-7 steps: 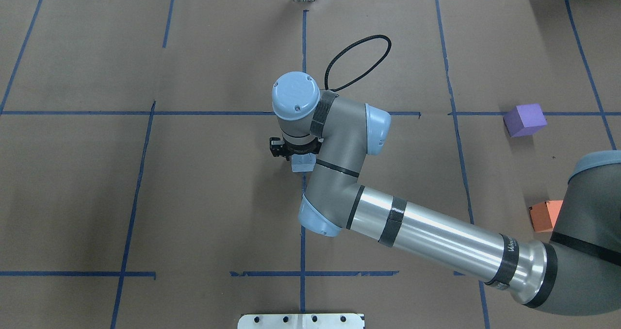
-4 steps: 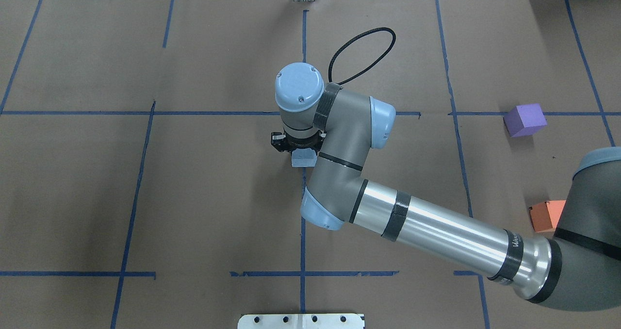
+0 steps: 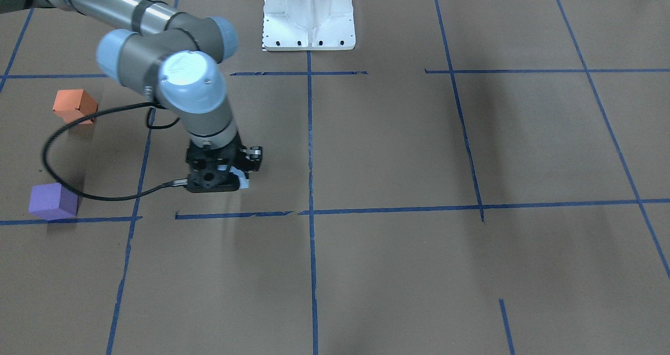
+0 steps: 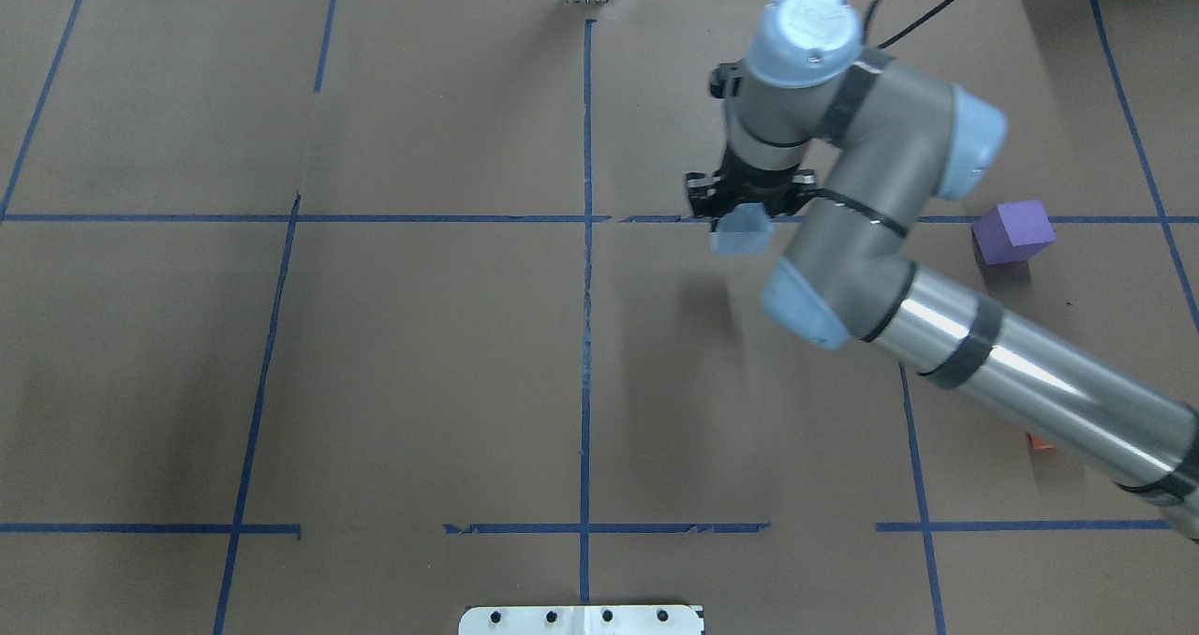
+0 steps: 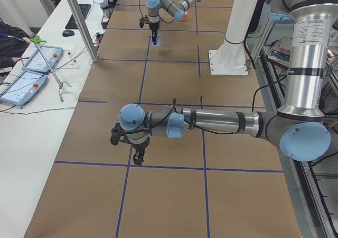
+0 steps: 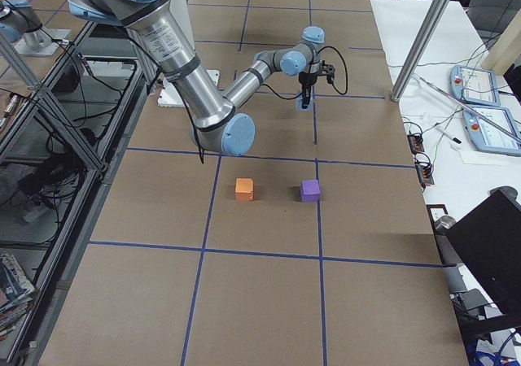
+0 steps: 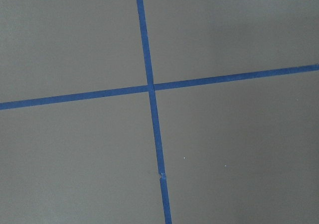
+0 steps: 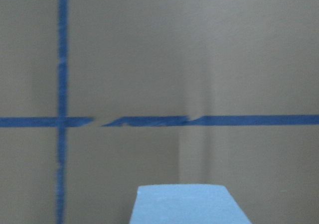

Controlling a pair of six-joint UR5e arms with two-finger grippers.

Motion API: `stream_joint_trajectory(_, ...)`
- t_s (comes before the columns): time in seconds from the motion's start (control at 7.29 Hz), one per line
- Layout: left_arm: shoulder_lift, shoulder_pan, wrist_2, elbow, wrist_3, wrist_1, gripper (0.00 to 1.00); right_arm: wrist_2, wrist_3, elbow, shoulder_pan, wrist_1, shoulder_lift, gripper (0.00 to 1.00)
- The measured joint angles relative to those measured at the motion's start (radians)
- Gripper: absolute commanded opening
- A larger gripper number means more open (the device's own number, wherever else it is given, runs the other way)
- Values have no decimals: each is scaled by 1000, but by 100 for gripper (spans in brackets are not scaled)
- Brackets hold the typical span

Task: Place blue block between orange and purple blocks
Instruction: 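Carry the light blue cube with the right gripper between the purple and orange cubes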

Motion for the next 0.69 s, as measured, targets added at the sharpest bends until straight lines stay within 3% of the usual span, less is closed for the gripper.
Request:
stream_joint_trajectory(0.27,-1,0,0,0,-2,-2,100,79,-243,123,150,31,-256,22)
stream_joint_trajectory(0.69,0,0,-1,-4,-45,-8,100,108,-344,145,245,246,-542,23)
